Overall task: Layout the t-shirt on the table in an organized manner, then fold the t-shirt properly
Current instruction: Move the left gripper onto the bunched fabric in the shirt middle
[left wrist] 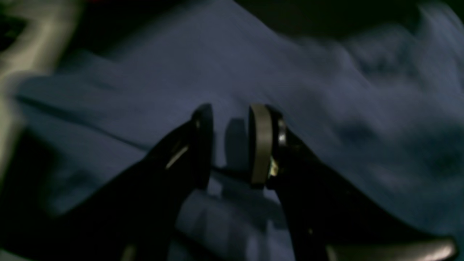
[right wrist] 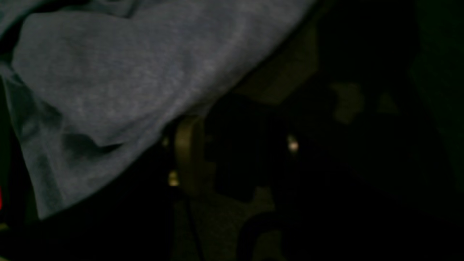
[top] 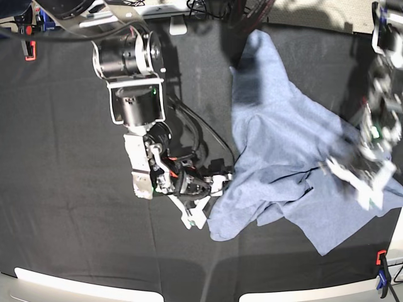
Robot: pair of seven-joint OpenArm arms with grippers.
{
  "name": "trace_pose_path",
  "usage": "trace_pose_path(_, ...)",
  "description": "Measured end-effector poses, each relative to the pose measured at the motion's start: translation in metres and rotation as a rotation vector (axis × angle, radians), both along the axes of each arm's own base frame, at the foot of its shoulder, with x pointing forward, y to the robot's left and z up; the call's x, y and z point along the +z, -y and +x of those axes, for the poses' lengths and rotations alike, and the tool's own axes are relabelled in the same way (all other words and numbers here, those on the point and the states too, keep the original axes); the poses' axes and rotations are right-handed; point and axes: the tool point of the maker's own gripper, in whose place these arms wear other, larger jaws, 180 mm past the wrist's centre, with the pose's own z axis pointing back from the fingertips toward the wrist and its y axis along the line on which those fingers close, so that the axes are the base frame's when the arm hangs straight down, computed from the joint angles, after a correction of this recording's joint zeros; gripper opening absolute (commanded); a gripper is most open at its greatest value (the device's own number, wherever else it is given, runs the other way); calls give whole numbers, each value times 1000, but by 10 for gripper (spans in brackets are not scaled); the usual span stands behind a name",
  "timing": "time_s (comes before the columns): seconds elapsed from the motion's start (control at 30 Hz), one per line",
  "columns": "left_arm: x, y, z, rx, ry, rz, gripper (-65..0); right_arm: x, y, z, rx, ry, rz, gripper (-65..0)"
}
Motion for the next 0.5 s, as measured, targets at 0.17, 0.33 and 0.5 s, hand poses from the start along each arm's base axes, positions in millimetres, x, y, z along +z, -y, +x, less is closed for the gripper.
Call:
trace_pose_path(0.17, -17, 75, -27, -275, -58, -124, -500, -4, 0, -4, 50, 18, -55, -424)
trace_pose_path(0.33, -28, 109, -35, -298, -132, -194, -484, -7, 20, 4, 54, 63, -202, -424)
trace_pose_path(0.5, -24, 144, -38, -337, -127, -271, -485, 11, 56, 23, 8, 137, -279, -424)
